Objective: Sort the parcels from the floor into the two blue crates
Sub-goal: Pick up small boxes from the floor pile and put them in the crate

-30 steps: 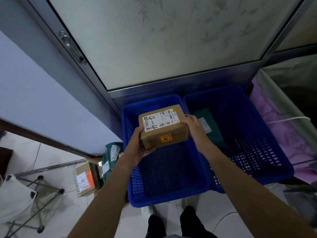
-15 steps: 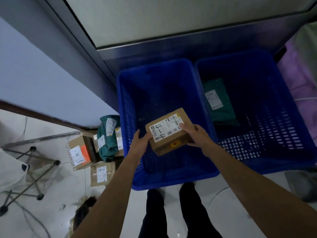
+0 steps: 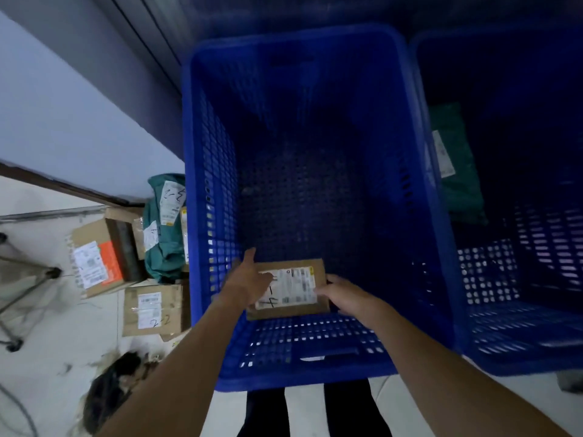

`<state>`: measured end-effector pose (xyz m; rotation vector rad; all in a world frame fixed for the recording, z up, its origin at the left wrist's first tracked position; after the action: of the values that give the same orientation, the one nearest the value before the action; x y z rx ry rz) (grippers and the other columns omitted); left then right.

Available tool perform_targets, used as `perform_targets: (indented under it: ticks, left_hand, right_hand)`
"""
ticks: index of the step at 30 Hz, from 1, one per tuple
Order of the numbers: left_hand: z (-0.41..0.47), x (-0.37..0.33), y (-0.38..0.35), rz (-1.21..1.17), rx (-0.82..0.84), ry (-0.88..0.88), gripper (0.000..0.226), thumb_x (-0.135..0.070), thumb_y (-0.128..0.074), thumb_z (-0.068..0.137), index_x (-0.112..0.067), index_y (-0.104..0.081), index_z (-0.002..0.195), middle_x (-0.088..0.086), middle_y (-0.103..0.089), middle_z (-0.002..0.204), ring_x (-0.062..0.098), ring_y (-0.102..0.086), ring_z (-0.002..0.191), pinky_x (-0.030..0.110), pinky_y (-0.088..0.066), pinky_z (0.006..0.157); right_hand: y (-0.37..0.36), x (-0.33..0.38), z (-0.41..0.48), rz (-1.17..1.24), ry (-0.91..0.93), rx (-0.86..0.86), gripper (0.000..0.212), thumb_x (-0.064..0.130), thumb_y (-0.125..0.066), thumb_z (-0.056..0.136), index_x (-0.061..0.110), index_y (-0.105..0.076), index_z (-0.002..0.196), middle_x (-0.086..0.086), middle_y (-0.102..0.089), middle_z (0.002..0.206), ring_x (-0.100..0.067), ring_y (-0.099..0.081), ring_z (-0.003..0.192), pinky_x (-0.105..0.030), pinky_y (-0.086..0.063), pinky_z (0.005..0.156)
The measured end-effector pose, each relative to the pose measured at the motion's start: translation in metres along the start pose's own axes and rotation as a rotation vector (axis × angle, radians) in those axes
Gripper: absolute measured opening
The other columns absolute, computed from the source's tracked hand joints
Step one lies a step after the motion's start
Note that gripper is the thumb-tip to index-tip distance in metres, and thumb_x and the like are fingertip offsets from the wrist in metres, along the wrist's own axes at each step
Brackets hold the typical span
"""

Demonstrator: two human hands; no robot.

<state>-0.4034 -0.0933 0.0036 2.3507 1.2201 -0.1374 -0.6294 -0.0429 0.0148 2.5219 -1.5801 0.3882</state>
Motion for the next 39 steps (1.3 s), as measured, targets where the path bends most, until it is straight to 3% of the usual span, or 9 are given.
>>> perform_targets:
  ticks: [3, 4, 7, 17, 22, 24, 30, 33, 39]
  left_hand:
    - [0.008, 0.004, -0.018, 0.520, -0.031, -0.082, 0.042, -0.022, -0.049, 0.100, -0.013, -0.045, 0.140, 0.009, -0.058, 0.126, 0.029, -0.059, 0.100, 0.032, -0.050, 0.081]
    - [-0.001, 0.008, -0.017, 0.344, -0.060, -0.003, 0.048, -0.025, -0.050, 0.100, -0.011, -0.040, 0.145, 0.014, -0.049, 0.139, 0.032, -0.056, 0.115, 0.033, -0.047, 0.090]
    - [-0.002, 0.009, -0.023, 0.663, 0.025, -0.034, 0.069, -0.033, -0.053, 0.096, -0.021, -0.022, 0.157, 0.013, -0.018, 0.162, 0.036, -0.038, 0.139, 0.042, -0.041, 0.110]
    - [0.017, 0.003, -0.028, 0.923, 0.101, -0.100, 0.056, -0.026, -0.050, 0.095, -0.018, -0.037, 0.149, 0.010, -0.040, 0.151, 0.031, -0.041, 0.134, 0.041, -0.043, 0.106]
    - [0.022, 0.004, -0.032, 1.022, 0.086, -0.114, 0.048, -0.031, -0.051, 0.096, -0.013, -0.045, 0.141, 0.015, -0.048, 0.142, 0.032, -0.045, 0.130, 0.042, -0.043, 0.102]
    - [0.023, 0.007, -0.032, 1.044, 0.076, -0.131, 0.049, -0.027, -0.053, 0.094, -0.013, -0.045, 0.141, 0.015, -0.049, 0.141, 0.031, -0.044, 0.130, 0.042, -0.043, 0.101]
    - [0.001, -0.010, -0.021, 0.991, 0.040, -0.189, 0.053, -0.021, -0.055, 0.094, -0.012, -0.038, 0.144, 0.017, -0.049, 0.138, 0.033, -0.045, 0.127, 0.041, -0.043, 0.098]
    - [-0.030, -0.026, -0.011, 0.908, 0.027, -0.211, 0.054, -0.019, -0.048, 0.097, -0.012, -0.036, 0.149, 0.014, -0.048, 0.142, 0.032, -0.046, 0.128, 0.040, -0.044, 0.099]
    - [-0.105, -0.060, 0.020, 0.532, -0.102, -0.235, 0.051, -0.026, -0.046, 0.100, -0.018, -0.041, 0.149, 0.013, -0.057, 0.138, 0.033, -0.056, 0.121, 0.041, -0.050, 0.096]
  right_hand:
    - [-0.019, -0.008, 0.019, -0.136, -0.057, 0.055, 0.044, 0.031, -0.053, 0.099, 0.028, -0.050, 0.143, 0.001, -0.052, 0.143, -0.019, -0.049, 0.123, -0.036, -0.039, 0.100]
    - [-0.025, -0.008, 0.021, -0.168, -0.068, 0.064, 0.042, 0.028, -0.052, 0.099, 0.027, -0.050, 0.142, -0.001, -0.054, 0.140, -0.019, -0.050, 0.121, -0.036, -0.039, 0.099]
    - [-0.034, -0.007, 0.022, -0.170, -0.072, 0.057, 0.037, 0.023, -0.051, 0.100, 0.027, -0.045, 0.137, -0.001, -0.056, 0.129, -0.018, -0.052, 0.113, -0.035, -0.042, 0.099]
    - [-0.032, 0.012, 0.032, -0.171, 0.022, -0.055, 0.077, 0.026, -0.048, 0.101, 0.035, -0.002, 0.161, -0.003, -0.059, 0.132, -0.021, -0.060, 0.108, -0.037, -0.050, 0.094]
    - [-0.033, 0.008, 0.046, -0.168, 0.066, -0.058, 0.057, 0.022, -0.047, 0.103, 0.032, -0.026, 0.155, 0.001, -0.056, 0.136, -0.018, -0.054, 0.117, -0.032, -0.043, 0.095]
    - [-0.036, 0.005, 0.045, -0.196, 0.059, -0.032, 0.054, 0.020, -0.047, 0.102, 0.035, -0.031, 0.152, 0.005, -0.058, 0.133, -0.016, -0.055, 0.114, -0.033, -0.046, 0.098]
    - [-0.011, 0.007, 0.023, -0.251, -0.002, -0.114, 0.073, 0.036, -0.048, 0.104, 0.026, -0.005, 0.162, -0.008, -0.035, 0.160, -0.029, -0.050, 0.132, -0.037, -0.044, 0.100]
    - [0.002, 0.009, -0.006, -0.247, 0.005, -0.157, 0.071, 0.038, -0.047, 0.105, 0.023, -0.008, 0.163, -0.010, -0.033, 0.161, -0.029, -0.051, 0.129, -0.033, -0.042, 0.093]
    - [0.023, 0.045, -0.073, -0.343, 0.106, -0.156, 0.072, 0.038, -0.050, 0.103, 0.010, -0.017, 0.160, -0.013, -0.030, 0.161, -0.030, -0.037, 0.142, -0.032, -0.033, 0.110]
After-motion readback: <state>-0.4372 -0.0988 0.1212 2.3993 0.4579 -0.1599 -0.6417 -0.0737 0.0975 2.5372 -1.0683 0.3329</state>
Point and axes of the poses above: each hand's wrist, its own z-axis towards the middle knuckle, its own y-axis out of the back of the hand, x = y × z, the point moved 7 cm from there along z, towards the middle knuckle
